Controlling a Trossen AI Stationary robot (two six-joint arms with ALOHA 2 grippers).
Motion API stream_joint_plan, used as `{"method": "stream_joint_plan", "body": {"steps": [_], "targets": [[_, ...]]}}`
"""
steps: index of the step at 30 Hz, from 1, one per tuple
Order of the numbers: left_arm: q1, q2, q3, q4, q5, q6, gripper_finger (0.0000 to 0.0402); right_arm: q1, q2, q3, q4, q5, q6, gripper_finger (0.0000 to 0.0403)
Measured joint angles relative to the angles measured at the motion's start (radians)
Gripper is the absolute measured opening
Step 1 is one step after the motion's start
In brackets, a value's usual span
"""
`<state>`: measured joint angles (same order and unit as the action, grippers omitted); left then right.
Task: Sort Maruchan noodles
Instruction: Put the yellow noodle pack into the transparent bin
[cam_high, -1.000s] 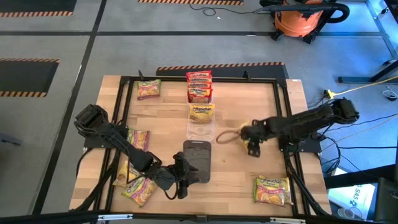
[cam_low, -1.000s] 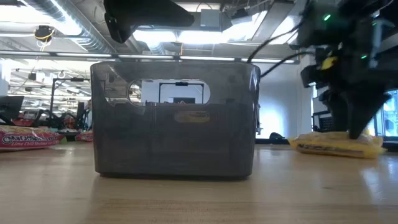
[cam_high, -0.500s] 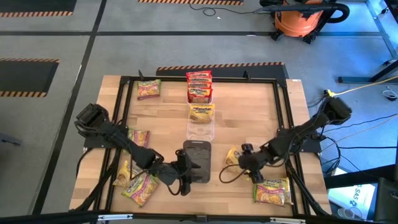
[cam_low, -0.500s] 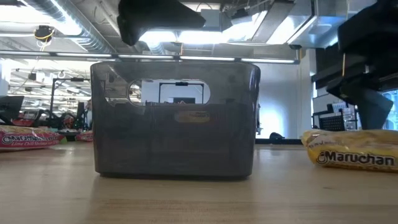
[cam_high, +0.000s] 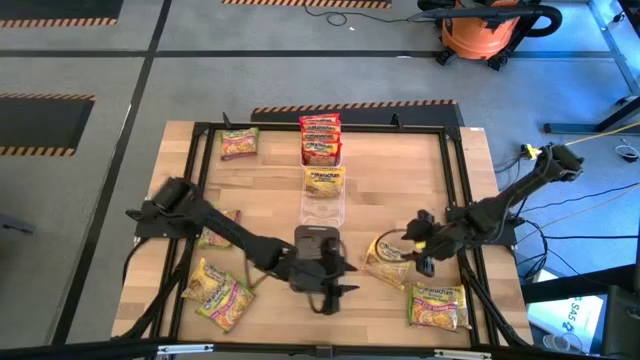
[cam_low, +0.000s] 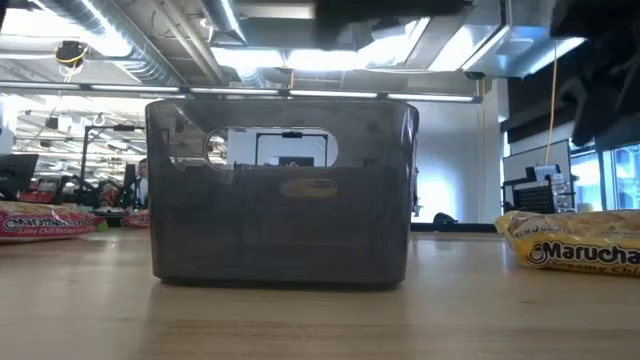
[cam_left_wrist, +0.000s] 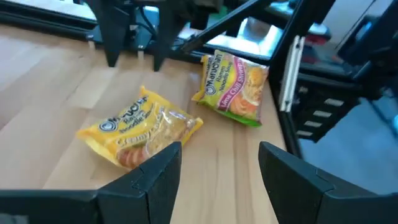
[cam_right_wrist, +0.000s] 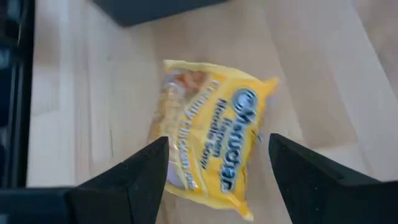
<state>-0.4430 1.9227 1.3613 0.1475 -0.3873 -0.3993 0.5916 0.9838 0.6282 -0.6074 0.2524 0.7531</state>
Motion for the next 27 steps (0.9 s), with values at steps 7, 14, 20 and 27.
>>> {"method": "stream_joint_plan", "body": {"steps": [7, 14, 20, 27], "targets": [[0.058, 0.229, 0.26, -0.069, 0.101, 0.061, 0.0208, -0.054, -0.061, -0.127, 0.052, -0.044, 0.193, 0.0253], [0.102, 0.43, 0.449, -0.152, 0.156, 0.07, 0.0208, -0.11, -0.06, -0.216, 0.187, -0.086, 0.212, 0.0253], [0.128, 0.509, 0.488, -0.182, 0.169, 0.072, 0.0208, -0.116, -0.056, -0.246, 0.26, -0.088, 0.225, 0.0253], [0.131, 0.51, 0.489, -0.209, 0.162, 0.091, 0.0208, -0.116, -0.056, -0.275, 0.27, -0.088, 0.269, 0.0253]]}}
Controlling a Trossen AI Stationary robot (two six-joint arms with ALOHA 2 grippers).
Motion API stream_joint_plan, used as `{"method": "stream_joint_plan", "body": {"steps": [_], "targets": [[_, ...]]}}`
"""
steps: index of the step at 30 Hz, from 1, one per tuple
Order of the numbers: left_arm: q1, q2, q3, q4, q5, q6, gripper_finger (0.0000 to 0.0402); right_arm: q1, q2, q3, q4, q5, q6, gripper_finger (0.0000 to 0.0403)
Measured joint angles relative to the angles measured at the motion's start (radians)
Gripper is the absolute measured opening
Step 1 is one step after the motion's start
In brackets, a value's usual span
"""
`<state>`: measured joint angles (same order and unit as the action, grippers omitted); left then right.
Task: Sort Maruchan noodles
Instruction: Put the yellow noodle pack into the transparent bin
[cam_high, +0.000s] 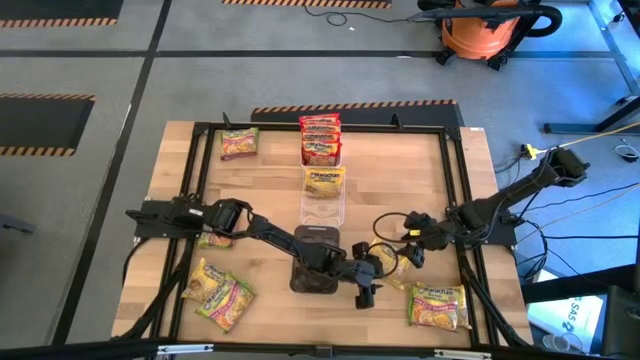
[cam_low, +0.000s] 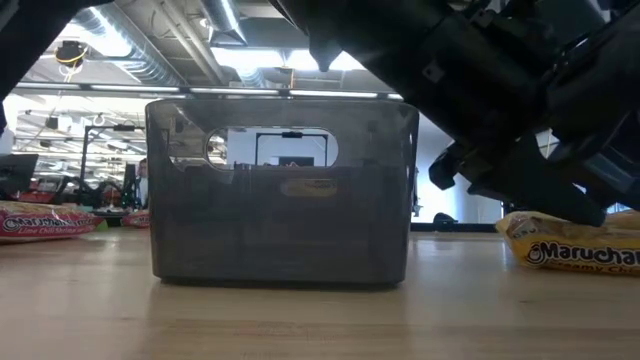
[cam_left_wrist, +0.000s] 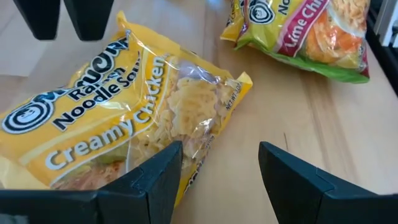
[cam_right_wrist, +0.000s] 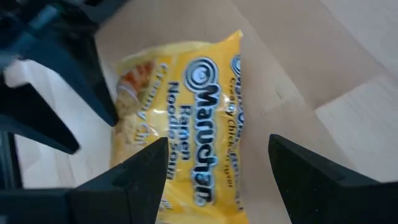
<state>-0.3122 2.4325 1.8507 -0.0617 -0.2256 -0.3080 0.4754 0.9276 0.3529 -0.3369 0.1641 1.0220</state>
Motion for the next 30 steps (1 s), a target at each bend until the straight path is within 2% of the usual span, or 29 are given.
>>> {"method": "stream_joint_plan", "body": {"steps": [6, 17, 19, 23, 30], "targets": [[0.0, 0.0, 0.0, -0.014, 0.001, 0.004, 0.0208, -0.053, 0.0, -0.062, 0.09, -0.083, 0.007, 0.0258], [0.0, 0.001, -0.008, -0.015, 0.002, 0.004, 0.0208, -0.178, 0.0, -0.181, 0.298, -0.294, 0.002, 0.0339], [0.0, 0.001, -0.008, -0.013, 0.002, 0.004, 0.0208, -0.175, 0.0, -0.19, 0.326, -0.335, 0.021, 0.0342], [0.004, 0.002, -0.008, -0.013, 0.004, 0.004, 0.0208, -0.175, 0.026, -0.192, 0.353, -0.353, 0.045, 0.0339], [0.005, 0.002, -0.009, -0.007, 0.007, 0.003, 0.0208, -0.175, 0.148, -0.192, 0.518, -0.366, 0.051, 0.0323]]}}
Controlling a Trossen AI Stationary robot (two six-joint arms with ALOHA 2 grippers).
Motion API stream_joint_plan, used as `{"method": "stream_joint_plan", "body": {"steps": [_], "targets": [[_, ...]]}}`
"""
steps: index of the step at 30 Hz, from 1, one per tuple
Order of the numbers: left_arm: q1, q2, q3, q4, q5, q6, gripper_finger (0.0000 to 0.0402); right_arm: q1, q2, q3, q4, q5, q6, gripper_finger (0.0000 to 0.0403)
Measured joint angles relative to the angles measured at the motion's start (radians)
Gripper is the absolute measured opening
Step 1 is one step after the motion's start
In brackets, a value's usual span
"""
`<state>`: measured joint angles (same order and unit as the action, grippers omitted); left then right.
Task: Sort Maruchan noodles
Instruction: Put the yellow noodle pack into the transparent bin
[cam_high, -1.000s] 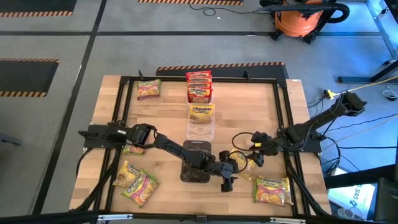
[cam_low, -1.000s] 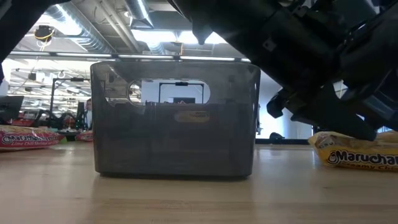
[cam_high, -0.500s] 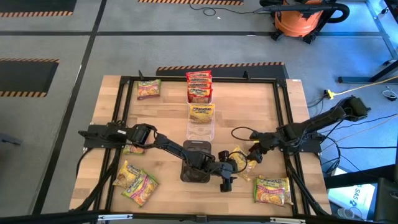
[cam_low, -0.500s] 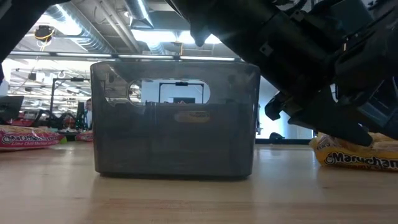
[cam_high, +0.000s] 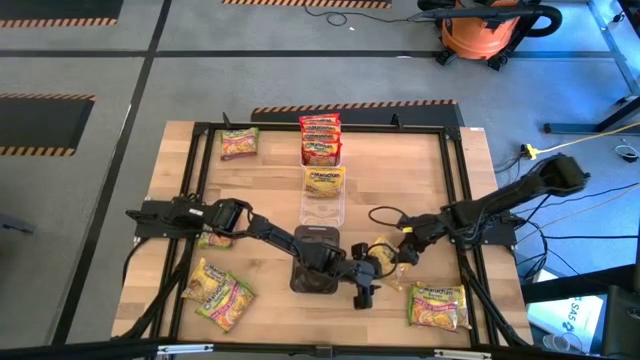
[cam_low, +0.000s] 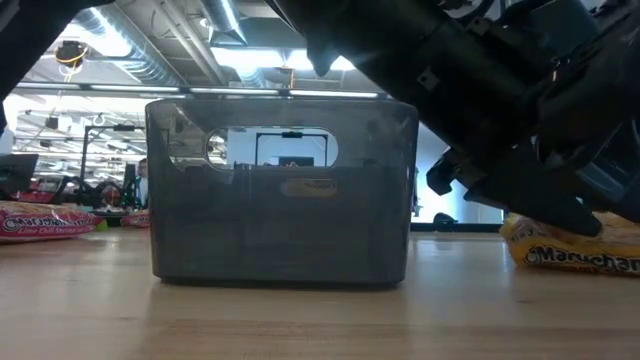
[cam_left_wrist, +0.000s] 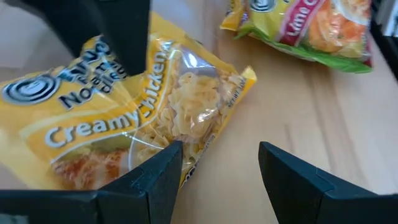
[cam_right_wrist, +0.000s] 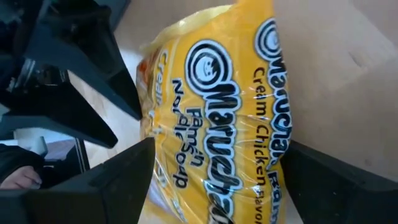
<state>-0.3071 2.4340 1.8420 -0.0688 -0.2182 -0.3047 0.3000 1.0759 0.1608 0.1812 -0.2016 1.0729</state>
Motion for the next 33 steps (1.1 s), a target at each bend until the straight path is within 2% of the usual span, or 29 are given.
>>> {"method": "stream_joint_plan", "body": {"steps": [9, 17, 20, 27, 33], "targets": [[-0.003, 0.0, -0.001, 0.004, 0.012, -0.001, 0.0207, 0.0, 0.1, -0.002, 0.155, -0.009, 0.0, 0.0285], [-0.003, 0.001, -0.001, 0.007, 0.011, 0.0, 0.0207, 0.0, 0.104, 0.024, 0.142, -0.015, 0.01, 0.0246], [-0.003, 0.002, -0.001, 0.008, 0.005, 0.001, 0.0207, 0.0, 0.103, 0.034, 0.164, 0.019, 0.006, 0.023], [0.005, 0.004, -0.002, 0.01, -0.107, 0.028, 0.0207, 0.001, 0.102, 0.037, 0.205, 0.024, -0.003, 0.015], [0.005, 0.003, -0.002, 0.01, -0.104, 0.026, 0.0207, 0.001, 0.102, 0.035, 0.201, 0.04, -0.04, 0.0095]]}}
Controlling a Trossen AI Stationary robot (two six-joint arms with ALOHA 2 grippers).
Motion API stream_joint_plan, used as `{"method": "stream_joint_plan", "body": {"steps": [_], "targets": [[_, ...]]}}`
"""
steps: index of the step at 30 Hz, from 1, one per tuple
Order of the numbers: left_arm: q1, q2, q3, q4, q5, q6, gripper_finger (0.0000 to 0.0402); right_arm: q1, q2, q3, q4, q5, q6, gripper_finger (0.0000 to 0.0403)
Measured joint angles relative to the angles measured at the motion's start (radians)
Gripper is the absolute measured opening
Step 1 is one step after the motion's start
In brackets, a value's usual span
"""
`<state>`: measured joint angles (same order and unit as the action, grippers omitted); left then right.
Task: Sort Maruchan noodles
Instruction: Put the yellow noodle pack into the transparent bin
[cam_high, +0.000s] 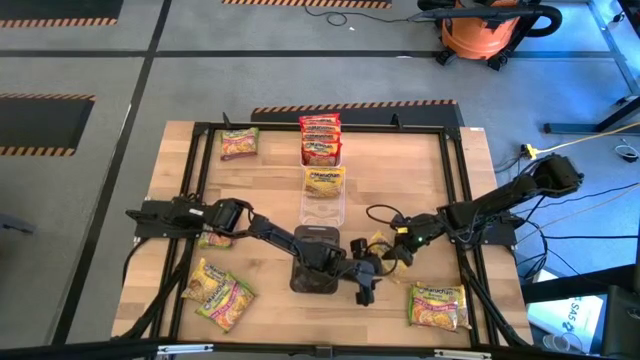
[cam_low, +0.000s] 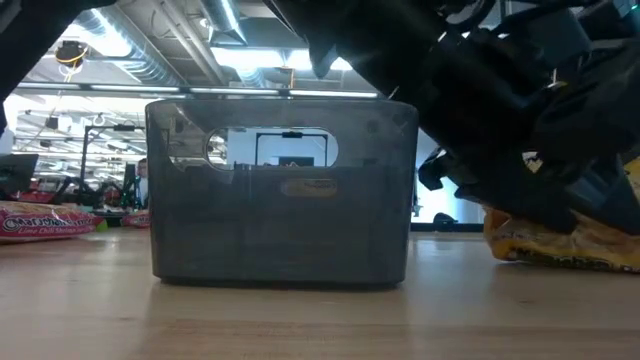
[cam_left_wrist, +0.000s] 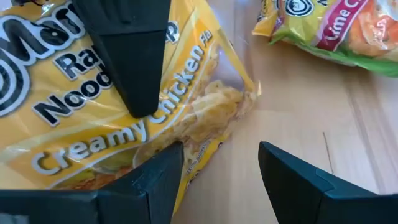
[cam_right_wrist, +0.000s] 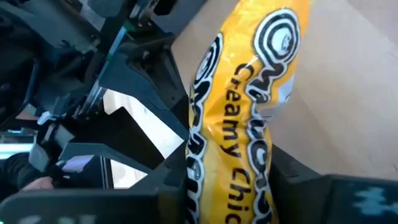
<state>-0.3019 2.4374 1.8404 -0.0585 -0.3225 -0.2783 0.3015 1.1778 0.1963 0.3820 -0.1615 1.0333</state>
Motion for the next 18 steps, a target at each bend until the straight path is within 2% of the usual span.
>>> {"method": "stream_joint_plan", "body": {"steps": [4, 8, 12, 15, 18], "targets": [[-0.013, -0.032, 0.0, -0.042, 0.005, -0.006, 0.0207, 0.0, -0.023, 0.012, -0.014, 0.0, -0.058, 0.0096], [-0.037, -0.129, 0.0, -0.145, -0.003, 0.0, 0.0208, 0.001, -0.061, 0.091, -0.161, -0.022, -0.155, 0.0106], [-0.061, -0.237, 0.001, -0.343, -0.033, -0.015, 0.0208, 0.001, -0.085, 0.205, -0.357, 0.019, -0.29, 0.0095], [-0.077, -0.302, 0.001, -0.5, -0.008, -0.043, 0.0208, 0.001, -0.09, 0.286, -0.48, 0.079, -0.384, 0.0093], [-0.105, -0.358, -0.001, -0.65, -0.029, -0.09, 0.0208, 0.0, -0.09, 0.374, -0.576, 0.148, -0.469, 0.0094]]}}
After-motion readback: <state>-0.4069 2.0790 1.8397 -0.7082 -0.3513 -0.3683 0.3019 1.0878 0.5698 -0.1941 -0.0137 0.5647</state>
